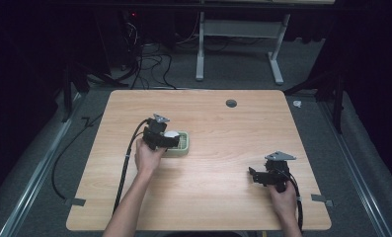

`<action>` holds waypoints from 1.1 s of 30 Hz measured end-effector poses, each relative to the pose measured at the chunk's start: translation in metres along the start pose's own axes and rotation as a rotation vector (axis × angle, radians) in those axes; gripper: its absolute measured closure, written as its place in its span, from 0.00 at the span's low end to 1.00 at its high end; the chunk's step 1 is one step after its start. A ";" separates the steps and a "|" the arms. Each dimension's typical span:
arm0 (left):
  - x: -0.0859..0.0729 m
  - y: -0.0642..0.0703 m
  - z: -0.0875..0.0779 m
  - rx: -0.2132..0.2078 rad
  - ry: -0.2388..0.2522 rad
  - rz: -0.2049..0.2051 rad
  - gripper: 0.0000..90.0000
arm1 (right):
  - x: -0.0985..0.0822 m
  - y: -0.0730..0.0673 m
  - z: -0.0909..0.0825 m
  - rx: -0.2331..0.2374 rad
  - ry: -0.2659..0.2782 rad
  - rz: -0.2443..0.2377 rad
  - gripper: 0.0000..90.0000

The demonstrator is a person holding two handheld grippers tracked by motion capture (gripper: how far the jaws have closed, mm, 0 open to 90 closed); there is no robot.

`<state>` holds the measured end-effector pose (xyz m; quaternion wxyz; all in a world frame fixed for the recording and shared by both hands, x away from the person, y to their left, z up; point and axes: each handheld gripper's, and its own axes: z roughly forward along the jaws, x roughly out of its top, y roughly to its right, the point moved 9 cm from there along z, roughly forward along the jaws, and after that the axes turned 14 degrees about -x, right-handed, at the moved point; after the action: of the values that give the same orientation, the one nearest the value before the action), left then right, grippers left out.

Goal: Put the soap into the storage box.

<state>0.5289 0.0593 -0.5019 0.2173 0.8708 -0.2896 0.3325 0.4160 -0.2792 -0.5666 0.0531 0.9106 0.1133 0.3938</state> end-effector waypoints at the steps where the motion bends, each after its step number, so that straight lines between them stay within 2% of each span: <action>1: 0.000 0.000 -0.002 0.002 0.001 0.004 0.20 | 0.000 0.000 0.000 0.000 0.000 0.000 0.17; 16: -0.002 0.000 -0.030 -0.003 0.046 0.011 0.20 | 0.000 0.000 0.000 0.000 0.000 -0.001 0.17; 30: -0.010 0.004 -0.056 -0.021 0.076 -0.003 0.20 | 0.000 0.000 0.000 0.001 -0.002 -0.002 0.17; 33: -0.012 0.004 -0.063 -0.008 0.085 0.001 0.20 | 0.000 0.000 0.000 0.001 -0.002 -0.002 0.17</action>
<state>0.4904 0.0966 -0.4666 0.2326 0.8549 -0.2818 0.3683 0.4158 -0.2790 -0.5666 0.0534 0.9109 0.1145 0.3927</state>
